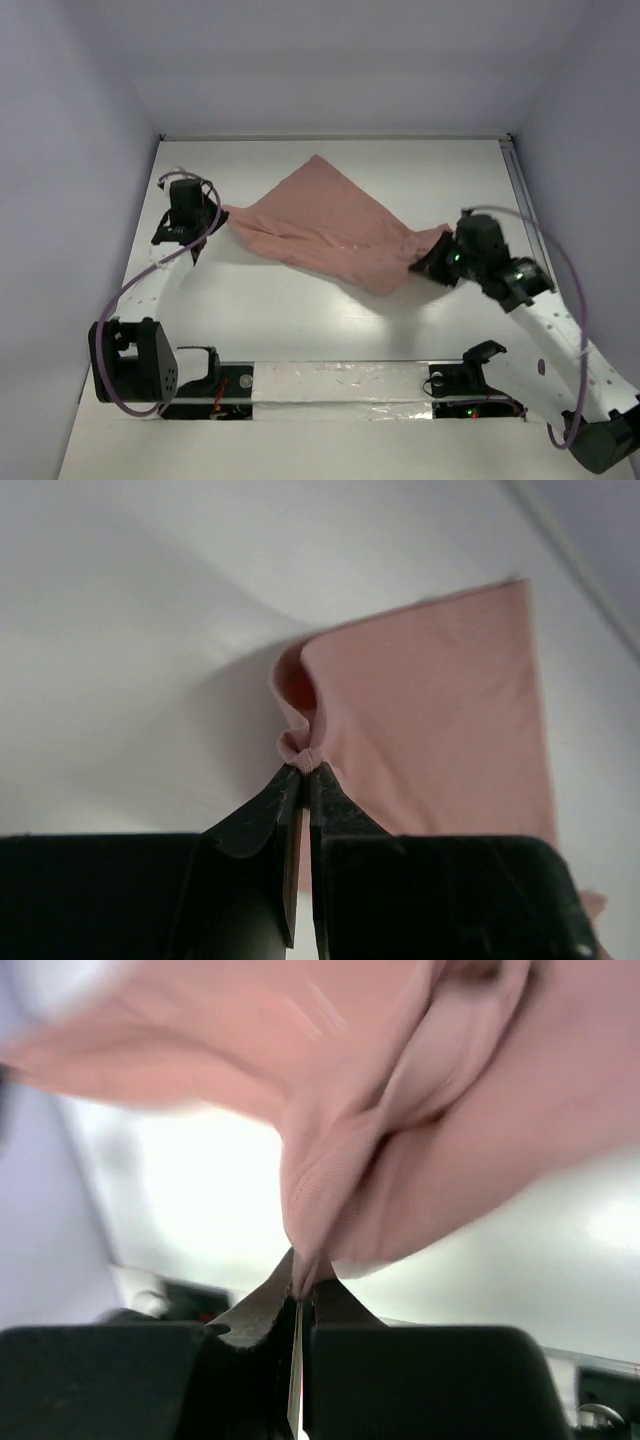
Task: Fold and stack the t-shirts
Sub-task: Flatten the tshirt out
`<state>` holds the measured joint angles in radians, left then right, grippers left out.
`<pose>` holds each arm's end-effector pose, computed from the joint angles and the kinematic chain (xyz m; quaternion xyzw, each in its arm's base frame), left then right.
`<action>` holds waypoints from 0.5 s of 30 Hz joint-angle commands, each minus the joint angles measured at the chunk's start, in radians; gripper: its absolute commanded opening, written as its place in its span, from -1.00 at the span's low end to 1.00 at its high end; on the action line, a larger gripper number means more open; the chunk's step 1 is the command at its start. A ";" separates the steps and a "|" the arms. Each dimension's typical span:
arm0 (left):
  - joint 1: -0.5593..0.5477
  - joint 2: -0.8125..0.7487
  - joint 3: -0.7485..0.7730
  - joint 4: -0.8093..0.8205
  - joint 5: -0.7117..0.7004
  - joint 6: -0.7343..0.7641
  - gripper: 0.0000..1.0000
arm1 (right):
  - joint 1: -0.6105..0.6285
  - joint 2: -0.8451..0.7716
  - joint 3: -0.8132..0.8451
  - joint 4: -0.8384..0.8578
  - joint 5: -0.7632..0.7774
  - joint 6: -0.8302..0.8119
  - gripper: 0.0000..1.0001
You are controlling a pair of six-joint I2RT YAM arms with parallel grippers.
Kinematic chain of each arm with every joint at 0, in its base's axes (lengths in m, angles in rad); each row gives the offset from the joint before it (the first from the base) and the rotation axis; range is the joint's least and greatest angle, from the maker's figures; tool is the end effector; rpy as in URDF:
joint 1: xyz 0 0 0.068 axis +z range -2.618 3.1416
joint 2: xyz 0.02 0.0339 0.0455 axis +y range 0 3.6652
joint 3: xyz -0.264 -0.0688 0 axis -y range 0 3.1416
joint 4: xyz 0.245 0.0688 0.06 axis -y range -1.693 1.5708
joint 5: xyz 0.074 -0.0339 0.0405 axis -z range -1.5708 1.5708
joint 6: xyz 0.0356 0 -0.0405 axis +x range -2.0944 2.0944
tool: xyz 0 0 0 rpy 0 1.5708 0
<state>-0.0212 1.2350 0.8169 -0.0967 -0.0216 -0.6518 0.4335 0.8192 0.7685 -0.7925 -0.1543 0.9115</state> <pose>0.2766 -0.0051 0.2642 -0.2730 0.8195 -0.1575 0.4786 0.1430 0.0722 0.2724 0.1939 0.9118 0.2773 0.2327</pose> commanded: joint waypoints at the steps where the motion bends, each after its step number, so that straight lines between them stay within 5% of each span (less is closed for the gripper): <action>1: -0.049 -0.097 0.212 -0.037 -0.034 0.018 -1.00 | 0.007 0.037 0.451 -0.125 0.215 -0.138 -1.00; 12: -0.120 -0.144 0.948 -0.187 -0.080 0.014 -1.00 | 0.007 0.377 1.628 -0.300 0.467 -0.447 -1.00; 15: -0.120 -0.131 1.135 -0.224 -0.083 0.018 -1.00 | 0.007 0.405 1.811 -0.297 0.464 -0.471 -1.00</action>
<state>-0.1440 1.1107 1.8057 -0.2848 -0.0814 -0.6506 0.4335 1.2171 2.4226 -1.0439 0.2535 0.5266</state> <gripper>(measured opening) 0.014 0.025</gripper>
